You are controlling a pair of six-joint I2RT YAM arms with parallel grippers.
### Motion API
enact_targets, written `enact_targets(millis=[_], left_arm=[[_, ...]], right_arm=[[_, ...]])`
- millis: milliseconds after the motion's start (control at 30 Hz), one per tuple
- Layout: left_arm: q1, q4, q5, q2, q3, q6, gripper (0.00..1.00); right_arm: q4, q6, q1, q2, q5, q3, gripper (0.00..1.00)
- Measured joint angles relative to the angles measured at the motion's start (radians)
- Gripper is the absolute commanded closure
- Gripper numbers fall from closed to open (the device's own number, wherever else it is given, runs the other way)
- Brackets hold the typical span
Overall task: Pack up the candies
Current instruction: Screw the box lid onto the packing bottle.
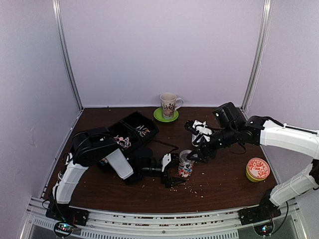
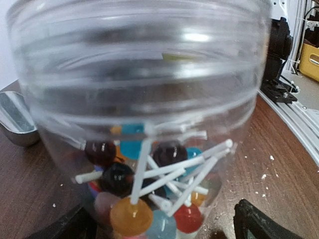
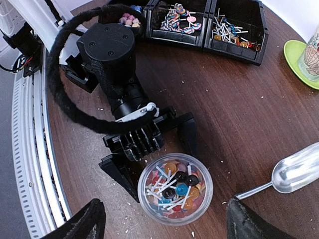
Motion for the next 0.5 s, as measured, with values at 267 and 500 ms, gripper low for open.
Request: enact_targets(millis=[267, 500], left_arm=[[0.000, -0.032, 0.008, 0.001, 0.030, -0.004, 0.19], [0.001, -0.034, 0.005, 0.001, 0.030, -0.009, 0.30]], right_arm=[[-0.038, 0.048, -0.018, 0.018, -0.014, 0.032, 0.20], [-0.032, 0.088, -0.030, 0.043, -0.019, 0.032, 0.26]])
